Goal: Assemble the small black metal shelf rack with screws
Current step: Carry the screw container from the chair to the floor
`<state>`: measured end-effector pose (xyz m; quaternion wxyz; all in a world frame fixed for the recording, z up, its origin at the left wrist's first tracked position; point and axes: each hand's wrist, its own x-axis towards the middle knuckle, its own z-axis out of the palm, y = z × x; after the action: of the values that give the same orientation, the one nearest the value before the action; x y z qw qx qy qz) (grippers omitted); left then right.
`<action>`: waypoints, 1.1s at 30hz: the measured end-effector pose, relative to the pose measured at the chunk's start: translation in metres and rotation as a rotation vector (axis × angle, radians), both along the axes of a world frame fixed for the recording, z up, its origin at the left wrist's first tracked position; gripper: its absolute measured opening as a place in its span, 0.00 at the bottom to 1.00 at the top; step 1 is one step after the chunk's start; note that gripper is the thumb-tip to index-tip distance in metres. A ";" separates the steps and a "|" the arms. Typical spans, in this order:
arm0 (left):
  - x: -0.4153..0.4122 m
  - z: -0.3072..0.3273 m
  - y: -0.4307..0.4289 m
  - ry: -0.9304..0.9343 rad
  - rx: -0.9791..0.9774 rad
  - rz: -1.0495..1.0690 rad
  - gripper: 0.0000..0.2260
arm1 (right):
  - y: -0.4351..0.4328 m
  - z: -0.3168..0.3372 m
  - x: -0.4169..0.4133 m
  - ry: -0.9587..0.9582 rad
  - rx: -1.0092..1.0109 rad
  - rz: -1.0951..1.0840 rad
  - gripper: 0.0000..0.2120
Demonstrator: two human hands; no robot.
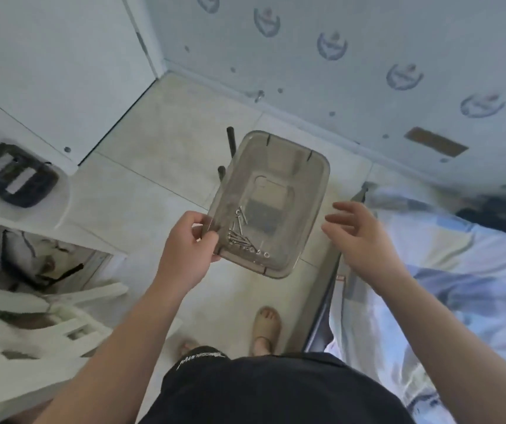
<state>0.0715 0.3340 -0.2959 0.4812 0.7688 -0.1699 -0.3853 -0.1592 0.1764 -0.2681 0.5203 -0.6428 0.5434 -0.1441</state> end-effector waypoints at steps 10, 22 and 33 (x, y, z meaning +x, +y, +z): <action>0.003 -0.101 -0.063 -0.050 0.336 -0.661 0.10 | -0.055 -0.117 -0.030 0.410 0.085 0.094 0.26; 0.019 -0.295 -0.053 0.378 0.570 -0.349 0.10 | 0.014 -0.295 -0.022 0.498 0.314 -0.150 0.14; 0.022 -0.517 -0.042 0.277 0.689 -0.361 0.06 | 0.014 -0.530 0.023 0.521 0.453 -0.325 0.15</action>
<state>0.0935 0.2919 -0.8134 0.1389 0.7836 -0.0966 -0.5978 -0.1359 0.1902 -0.7985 0.4639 -0.4320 0.7704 0.0673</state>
